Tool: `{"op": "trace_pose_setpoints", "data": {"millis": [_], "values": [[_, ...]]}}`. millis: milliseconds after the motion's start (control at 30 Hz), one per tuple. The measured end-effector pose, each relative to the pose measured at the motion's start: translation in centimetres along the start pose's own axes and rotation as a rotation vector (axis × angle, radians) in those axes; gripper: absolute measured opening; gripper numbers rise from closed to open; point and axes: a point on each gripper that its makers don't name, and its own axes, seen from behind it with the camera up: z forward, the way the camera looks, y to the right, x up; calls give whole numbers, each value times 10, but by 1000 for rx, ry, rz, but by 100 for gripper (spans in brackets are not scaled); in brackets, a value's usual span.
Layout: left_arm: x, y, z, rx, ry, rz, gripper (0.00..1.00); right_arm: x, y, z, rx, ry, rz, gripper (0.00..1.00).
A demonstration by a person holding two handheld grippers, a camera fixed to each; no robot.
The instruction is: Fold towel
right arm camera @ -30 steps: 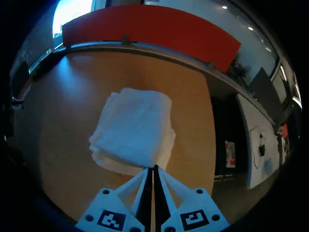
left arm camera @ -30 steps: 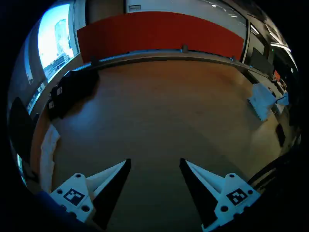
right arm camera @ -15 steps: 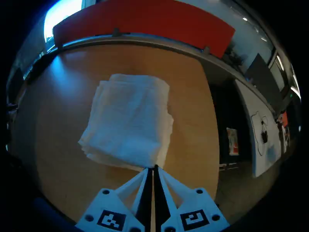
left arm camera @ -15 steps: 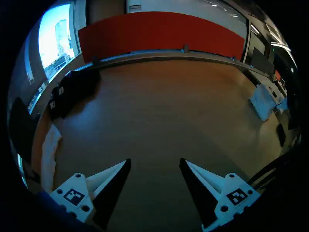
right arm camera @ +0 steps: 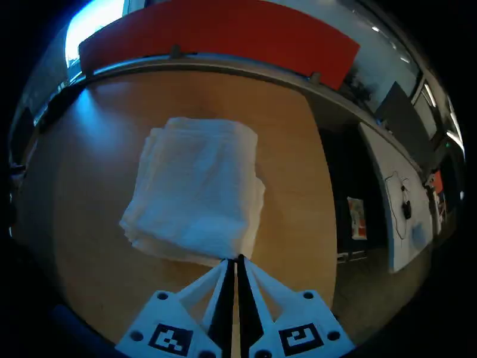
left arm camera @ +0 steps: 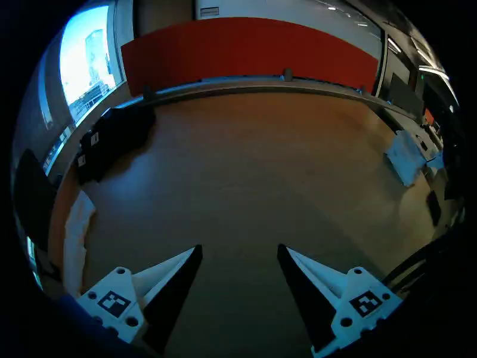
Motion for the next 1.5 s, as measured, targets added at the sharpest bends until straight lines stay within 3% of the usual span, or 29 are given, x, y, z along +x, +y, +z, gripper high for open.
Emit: {"op": "trace_pose_setpoints", "data": {"millis": [500,533,667,933,1500], "values": [[1,-2,0,0,3,2,93,-7,18,-3,-75,-9,13,19],[1,-2,0,0,3,3,93,-7,19,-4,-79,-7,15,23],[1,-1,0,-2,4,3,93,-5,21,-6,-91,3,21,57],[1,1,-1,-6,8,2,93,1,20,-8,-99,24,22,96],[5,0,-5,-9,26,3,93,21,6,-20,-95,100,25,98]]}}
